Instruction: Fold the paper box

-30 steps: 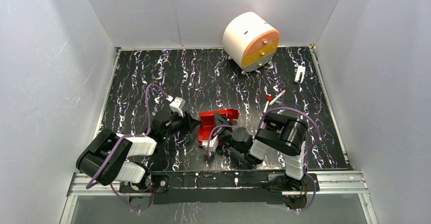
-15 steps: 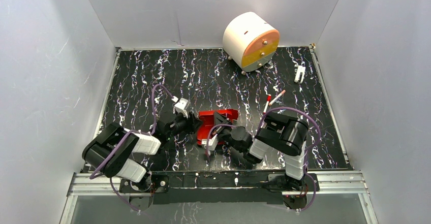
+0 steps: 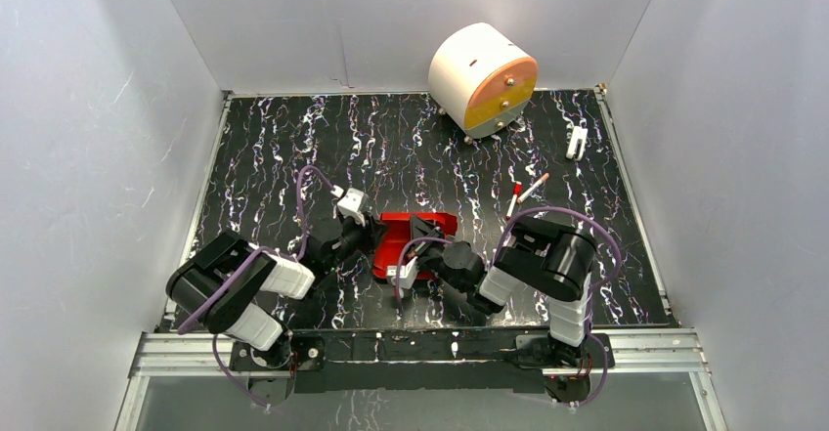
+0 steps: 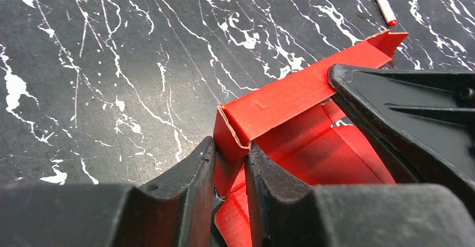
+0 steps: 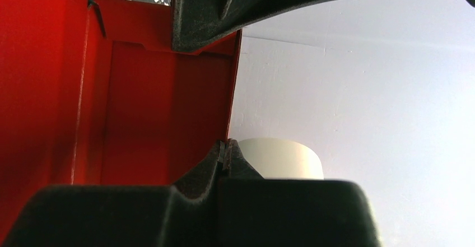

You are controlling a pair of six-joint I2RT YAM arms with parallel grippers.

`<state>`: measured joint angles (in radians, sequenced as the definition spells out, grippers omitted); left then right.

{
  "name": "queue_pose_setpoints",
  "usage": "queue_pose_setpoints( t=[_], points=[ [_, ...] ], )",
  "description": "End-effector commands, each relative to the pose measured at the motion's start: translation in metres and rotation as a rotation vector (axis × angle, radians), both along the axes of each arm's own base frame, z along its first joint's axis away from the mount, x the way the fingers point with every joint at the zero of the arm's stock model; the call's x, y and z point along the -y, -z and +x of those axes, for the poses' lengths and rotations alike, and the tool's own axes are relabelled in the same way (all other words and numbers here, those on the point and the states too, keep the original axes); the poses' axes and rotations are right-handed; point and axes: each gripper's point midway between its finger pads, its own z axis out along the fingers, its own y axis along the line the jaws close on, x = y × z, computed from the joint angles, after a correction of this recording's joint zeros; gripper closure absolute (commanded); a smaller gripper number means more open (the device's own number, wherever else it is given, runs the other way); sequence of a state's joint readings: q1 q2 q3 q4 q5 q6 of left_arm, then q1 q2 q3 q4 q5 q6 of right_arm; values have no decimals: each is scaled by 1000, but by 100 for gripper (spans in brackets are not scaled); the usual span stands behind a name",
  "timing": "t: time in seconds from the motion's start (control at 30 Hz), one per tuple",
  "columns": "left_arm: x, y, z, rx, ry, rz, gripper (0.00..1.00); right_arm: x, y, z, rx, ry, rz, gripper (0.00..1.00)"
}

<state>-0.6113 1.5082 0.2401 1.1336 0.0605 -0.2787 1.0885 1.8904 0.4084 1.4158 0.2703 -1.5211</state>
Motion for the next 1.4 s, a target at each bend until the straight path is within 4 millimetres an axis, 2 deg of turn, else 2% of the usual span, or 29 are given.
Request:
queue_pose_setpoints(
  t=[0.0, 0.43, 0.73, 1.0, 1.1, 1.23, 1.37],
  points=[
    [0, -20, 20, 117, -91, 21, 80, -15, 8, -14, -71, -77, -3, 100],
    [-30, -21, 39, 180, -472, 121, 90, -24, 10, -21, -133, -91, 13, 100],
    [-57, -9, 42, 171, -677, 162, 100, -25, 7, -23, -174, -95, 38, 100],
    [-72, -4, 42, 169, -801, 171, 100, -31, 9, -25, -228, -103, 71, 100],
    [-80, 3, 41, 163, -834, 212, 100, -33, 10, -25, -255, -101, 80, 100],
    [-65, 21, 29, 91, -715, 142, 100, -35, 7, -25, -281, -98, 118, 100],
    [-53, 22, 29, 105, -630, 149, 100, -34, -7, -23, -286, -91, 190, 98]
  ],
)
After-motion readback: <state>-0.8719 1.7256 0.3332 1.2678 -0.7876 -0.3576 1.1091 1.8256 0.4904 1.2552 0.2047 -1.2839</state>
